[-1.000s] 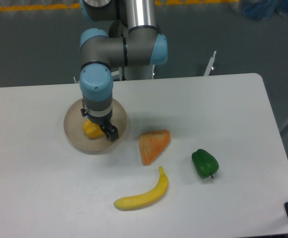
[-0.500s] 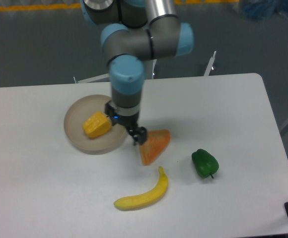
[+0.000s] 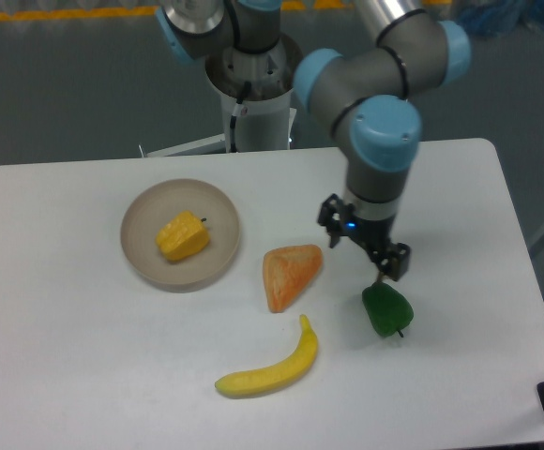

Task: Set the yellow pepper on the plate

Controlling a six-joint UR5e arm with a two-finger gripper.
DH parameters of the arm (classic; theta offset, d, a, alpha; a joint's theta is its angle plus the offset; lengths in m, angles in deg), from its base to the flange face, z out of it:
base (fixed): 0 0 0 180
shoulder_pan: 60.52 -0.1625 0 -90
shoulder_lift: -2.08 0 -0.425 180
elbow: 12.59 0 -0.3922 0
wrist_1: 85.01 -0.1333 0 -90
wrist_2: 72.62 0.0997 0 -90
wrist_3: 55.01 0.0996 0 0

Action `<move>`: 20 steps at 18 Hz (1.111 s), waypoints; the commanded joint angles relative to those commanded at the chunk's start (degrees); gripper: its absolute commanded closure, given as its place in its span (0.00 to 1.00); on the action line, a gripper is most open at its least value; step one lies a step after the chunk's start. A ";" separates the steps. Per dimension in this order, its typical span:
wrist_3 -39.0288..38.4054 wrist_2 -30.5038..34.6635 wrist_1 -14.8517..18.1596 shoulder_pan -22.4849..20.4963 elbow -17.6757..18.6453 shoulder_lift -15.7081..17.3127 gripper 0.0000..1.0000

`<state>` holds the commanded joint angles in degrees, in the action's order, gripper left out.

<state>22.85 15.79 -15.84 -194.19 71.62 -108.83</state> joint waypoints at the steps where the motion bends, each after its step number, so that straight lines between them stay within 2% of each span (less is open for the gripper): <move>1: 1.58 -0.09 0.09 -0.36 -0.36 -0.27 0.00; 7: 11.16 -0.61 0.79 -3.08 0.17 -0.36 0.00; 20: 12.23 -1.58 0.79 -3.26 0.43 -0.18 0.00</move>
<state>35.08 14.21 -15.04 -197.45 72.05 -109.01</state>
